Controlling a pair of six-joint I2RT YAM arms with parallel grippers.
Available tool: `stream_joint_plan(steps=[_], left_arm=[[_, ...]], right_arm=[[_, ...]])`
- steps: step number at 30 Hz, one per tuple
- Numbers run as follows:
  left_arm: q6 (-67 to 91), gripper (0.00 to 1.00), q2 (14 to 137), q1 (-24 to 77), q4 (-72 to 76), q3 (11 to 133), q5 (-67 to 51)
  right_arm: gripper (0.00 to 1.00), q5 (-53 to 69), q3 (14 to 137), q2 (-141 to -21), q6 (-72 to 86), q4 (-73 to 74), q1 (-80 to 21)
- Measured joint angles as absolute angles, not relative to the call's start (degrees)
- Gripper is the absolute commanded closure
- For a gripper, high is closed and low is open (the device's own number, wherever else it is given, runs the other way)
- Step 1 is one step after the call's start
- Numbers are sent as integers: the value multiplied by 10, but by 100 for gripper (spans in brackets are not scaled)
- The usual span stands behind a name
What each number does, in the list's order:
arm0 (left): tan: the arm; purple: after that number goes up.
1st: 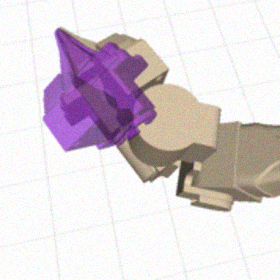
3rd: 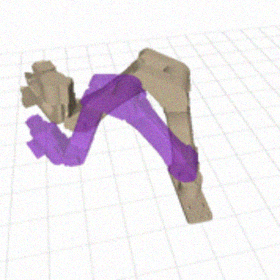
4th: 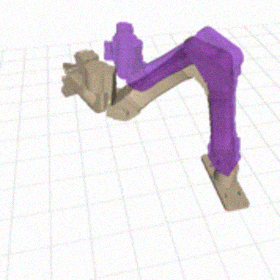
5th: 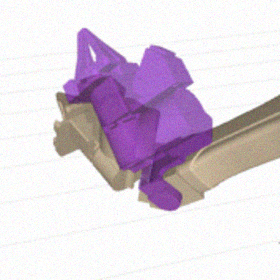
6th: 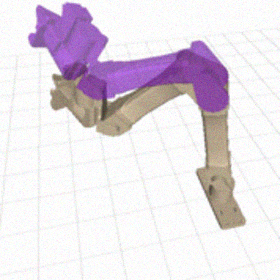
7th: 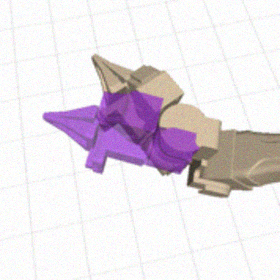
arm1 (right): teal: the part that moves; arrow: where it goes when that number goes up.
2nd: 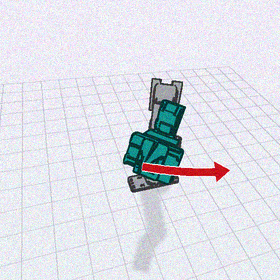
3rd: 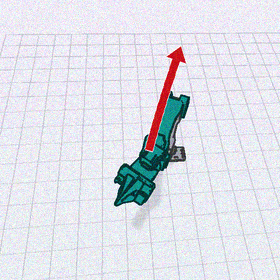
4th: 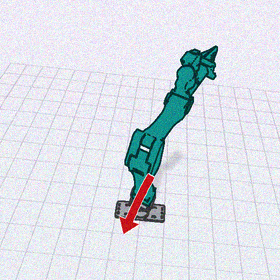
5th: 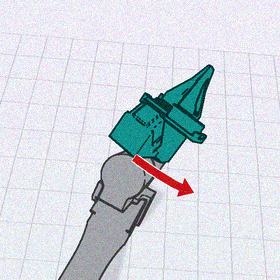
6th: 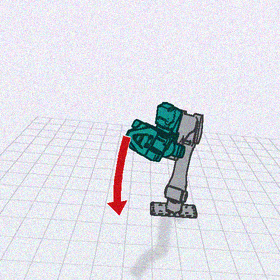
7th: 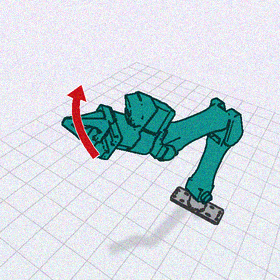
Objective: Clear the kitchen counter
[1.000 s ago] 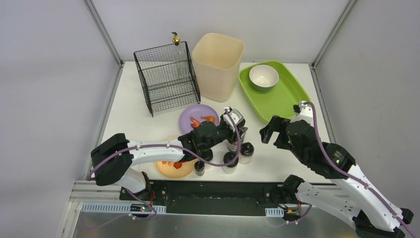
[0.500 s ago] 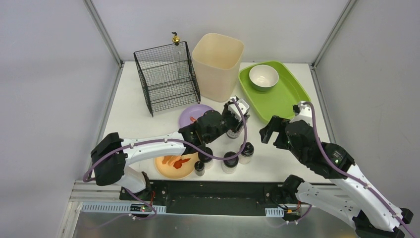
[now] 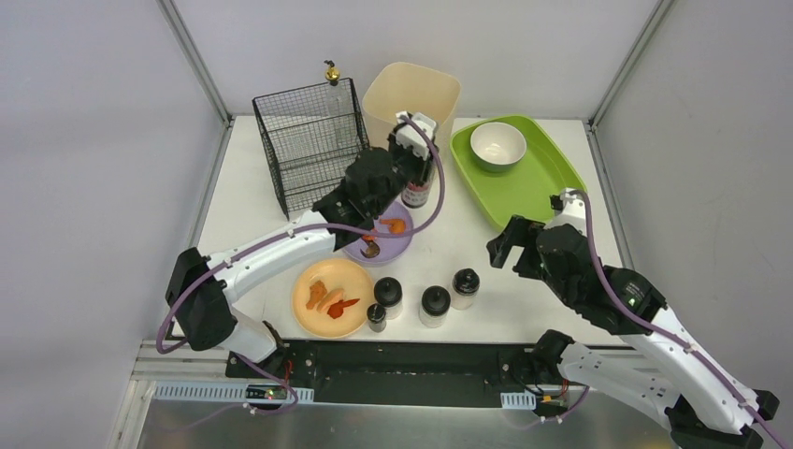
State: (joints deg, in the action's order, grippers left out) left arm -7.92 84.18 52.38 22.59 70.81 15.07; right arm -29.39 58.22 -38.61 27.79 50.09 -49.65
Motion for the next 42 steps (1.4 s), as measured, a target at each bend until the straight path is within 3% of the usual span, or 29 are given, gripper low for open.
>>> stream_joint_plan(steps=[23,42], left_arm=[[-134,100,846,305,115,914,209],[-91,100,990,156,74,1068,215]], right_arm=[[1,-245,565,-424,253,426,-496],[1,-203,564,-433,226,387,-496]])
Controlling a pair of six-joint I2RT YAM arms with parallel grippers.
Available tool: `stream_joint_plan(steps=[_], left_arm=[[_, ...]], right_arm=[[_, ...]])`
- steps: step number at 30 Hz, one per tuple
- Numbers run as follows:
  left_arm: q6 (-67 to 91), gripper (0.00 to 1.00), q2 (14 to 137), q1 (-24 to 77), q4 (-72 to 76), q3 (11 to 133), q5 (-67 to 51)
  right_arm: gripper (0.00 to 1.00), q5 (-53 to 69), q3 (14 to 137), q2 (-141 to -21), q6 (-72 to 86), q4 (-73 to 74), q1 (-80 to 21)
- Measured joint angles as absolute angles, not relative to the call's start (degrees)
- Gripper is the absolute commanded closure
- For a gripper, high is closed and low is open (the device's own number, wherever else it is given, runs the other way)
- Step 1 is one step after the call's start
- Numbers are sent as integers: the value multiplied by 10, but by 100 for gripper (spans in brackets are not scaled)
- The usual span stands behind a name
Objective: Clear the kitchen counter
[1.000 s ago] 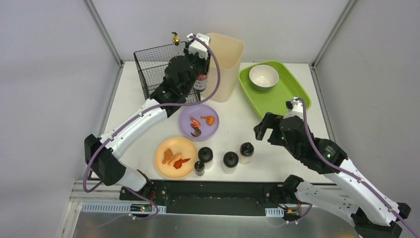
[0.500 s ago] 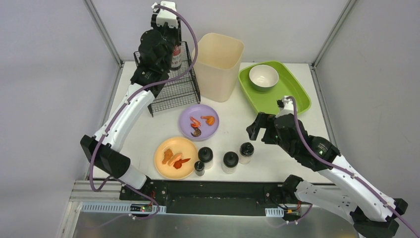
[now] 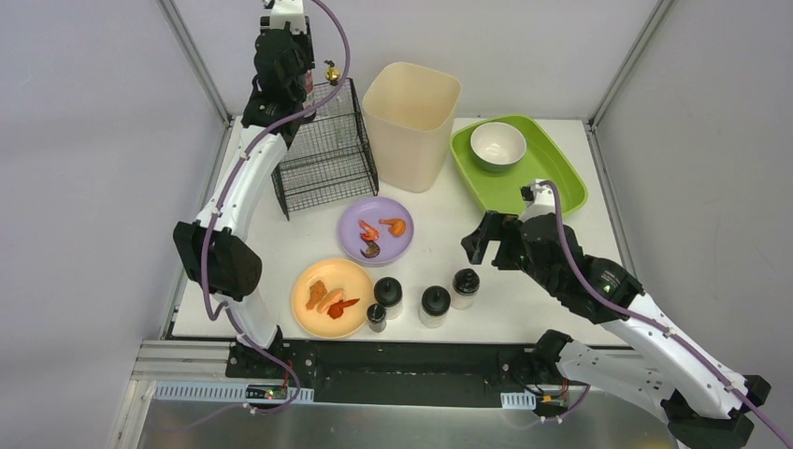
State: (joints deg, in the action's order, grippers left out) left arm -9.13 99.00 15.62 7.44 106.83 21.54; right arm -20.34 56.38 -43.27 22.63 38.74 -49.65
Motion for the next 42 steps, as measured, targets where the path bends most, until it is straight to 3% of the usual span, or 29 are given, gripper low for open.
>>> stream_joint_plan(steps=[14,34,42], left_arm=[[-51,100,1070,110,74,1141,214],[-49,100,1125,108,92,1137,221],[-38,100,1125,108,130,1076,244]], right_arm=[[1,-200,563,-437,208,362,-496],[1,-190,543,-449,200,341,-496],[1,-190,541,-444,201,340,-496]])
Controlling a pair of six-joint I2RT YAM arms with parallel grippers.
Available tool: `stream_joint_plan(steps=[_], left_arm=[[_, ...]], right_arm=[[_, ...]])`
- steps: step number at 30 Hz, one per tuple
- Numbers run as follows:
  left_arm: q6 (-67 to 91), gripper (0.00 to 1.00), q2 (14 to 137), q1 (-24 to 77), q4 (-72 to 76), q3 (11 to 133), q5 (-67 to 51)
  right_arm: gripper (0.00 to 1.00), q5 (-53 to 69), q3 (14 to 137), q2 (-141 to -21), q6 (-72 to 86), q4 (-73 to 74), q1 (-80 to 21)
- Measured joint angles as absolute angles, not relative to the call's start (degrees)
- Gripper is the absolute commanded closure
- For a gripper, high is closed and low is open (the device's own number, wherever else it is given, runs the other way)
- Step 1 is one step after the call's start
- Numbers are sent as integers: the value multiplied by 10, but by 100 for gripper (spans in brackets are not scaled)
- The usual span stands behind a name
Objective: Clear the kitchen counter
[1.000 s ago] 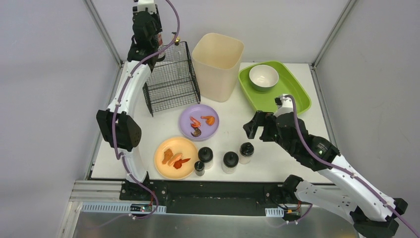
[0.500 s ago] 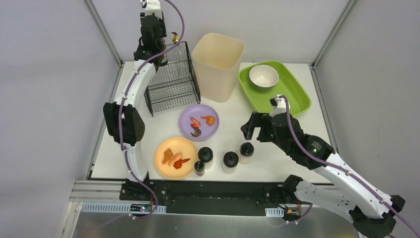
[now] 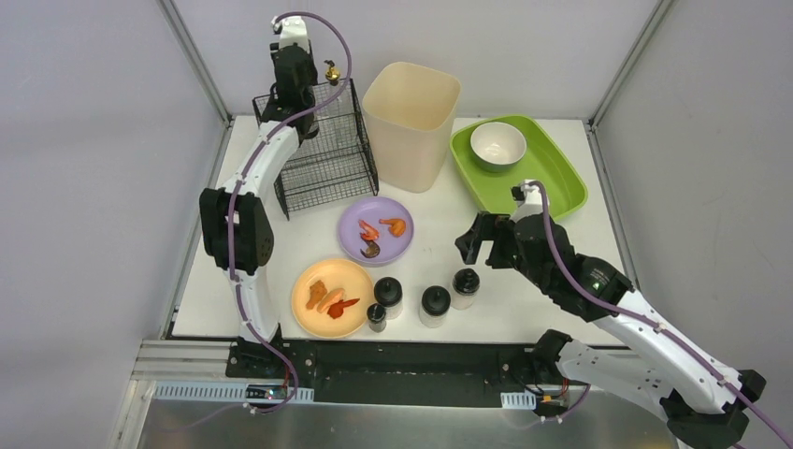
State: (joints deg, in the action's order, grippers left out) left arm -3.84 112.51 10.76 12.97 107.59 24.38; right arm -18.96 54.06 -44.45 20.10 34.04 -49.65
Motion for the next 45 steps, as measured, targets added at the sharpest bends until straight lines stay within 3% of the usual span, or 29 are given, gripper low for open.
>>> stream_joint_plan(steps=[16,29,33,35,39,45], left_arm=[[-19,100,1105,109,182,909,249],[-12,99,1100,109,219,886,273],[-9,65,1100,109,221,885,278],[-9,53,1100,109,224,882,279],[-9,40,1100,109,240,879,285],[-11,31,1090,113,258,874,291]], right_arm=[[1,-185,517,-415,207,339,-496],[1,-177,509,-404,210,339,-496],[1,-176,507,-404,210,339,-496],[1,-175,507,-404,210,339,-496],[1,-175,507,-404,215,339,-496],[1,-175,507,-405,220,339,-496]])
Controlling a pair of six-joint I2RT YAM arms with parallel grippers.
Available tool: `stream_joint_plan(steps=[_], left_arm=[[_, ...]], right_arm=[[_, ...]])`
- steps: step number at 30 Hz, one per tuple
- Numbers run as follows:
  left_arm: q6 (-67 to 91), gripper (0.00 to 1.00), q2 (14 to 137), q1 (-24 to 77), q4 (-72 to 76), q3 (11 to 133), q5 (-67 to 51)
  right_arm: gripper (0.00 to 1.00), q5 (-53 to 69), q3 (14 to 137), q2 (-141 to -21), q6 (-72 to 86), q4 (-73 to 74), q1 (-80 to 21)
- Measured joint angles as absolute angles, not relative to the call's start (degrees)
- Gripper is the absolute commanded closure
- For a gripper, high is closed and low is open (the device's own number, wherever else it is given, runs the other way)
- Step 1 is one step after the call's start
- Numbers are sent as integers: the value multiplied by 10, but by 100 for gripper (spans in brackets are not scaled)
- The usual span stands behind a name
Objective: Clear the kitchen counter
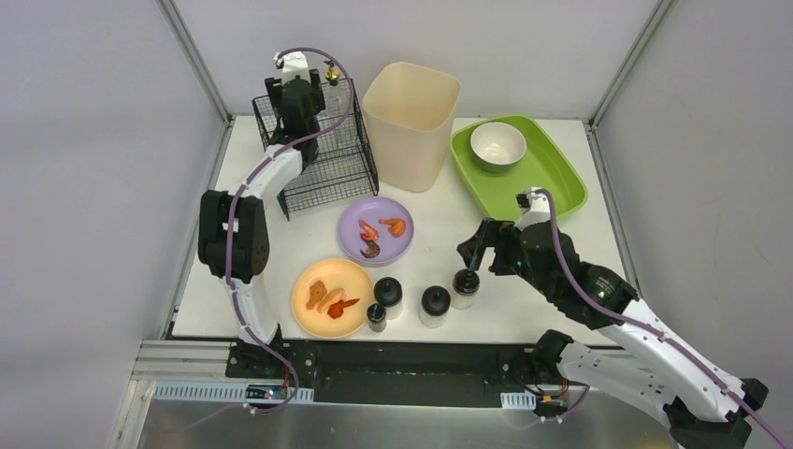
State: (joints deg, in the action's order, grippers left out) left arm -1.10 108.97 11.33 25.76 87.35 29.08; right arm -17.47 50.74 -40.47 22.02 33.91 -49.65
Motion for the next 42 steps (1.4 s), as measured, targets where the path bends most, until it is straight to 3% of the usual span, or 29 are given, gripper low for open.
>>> stream_joint_plan(steps=[10,15,18,28,42], left_arm=[[-23,19,1007,136,263,822,311],[-22,19,941,165,256,787,327],[-18,7,894,192,244,767,336],[85,6,746,247,117,700,320],[239,1,588,342,-126,604,203]], right_arm=[[1,-177,517,-412,220,365,-496],[1,-178,542,-412,223,386,-496],[1,-184,548,-409,225,399,-496],[1,-206,551,-407,233,461,-496],[1,-208,567,-415,239,509,-496]])
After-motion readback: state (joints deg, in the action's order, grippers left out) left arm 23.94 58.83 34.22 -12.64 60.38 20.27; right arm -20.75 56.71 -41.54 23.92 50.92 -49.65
